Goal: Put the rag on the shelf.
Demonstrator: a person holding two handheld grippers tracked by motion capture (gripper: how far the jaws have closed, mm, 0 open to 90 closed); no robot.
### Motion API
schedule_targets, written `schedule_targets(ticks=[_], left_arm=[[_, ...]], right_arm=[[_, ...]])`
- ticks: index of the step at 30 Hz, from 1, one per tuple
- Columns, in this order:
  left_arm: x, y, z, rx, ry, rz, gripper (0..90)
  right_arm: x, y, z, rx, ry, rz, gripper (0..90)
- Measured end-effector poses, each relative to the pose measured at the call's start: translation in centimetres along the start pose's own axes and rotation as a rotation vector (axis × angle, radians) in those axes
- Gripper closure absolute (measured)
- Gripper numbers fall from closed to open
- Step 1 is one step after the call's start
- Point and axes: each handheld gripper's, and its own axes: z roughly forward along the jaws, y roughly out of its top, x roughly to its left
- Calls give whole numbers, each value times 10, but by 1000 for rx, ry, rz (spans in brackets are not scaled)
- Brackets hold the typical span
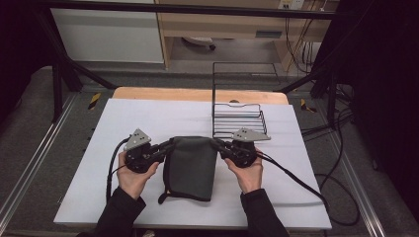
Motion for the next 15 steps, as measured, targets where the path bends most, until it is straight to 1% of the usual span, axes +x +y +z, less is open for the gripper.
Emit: schedule_targets(ticks=[5, 8, 15], left_arm=[[-3, 6, -3, -50, 0, 9, 792], [-6, 9, -4, -70, 6, 20, 792], [-11, 19, -5, -109, 0, 23, 793]], right_arm=[[1, 7, -8, -41, -4, -10, 821], [3, 11, -12, -55, -11, -23, 821], [4, 21, -23, -89, -28, -48, 821]])
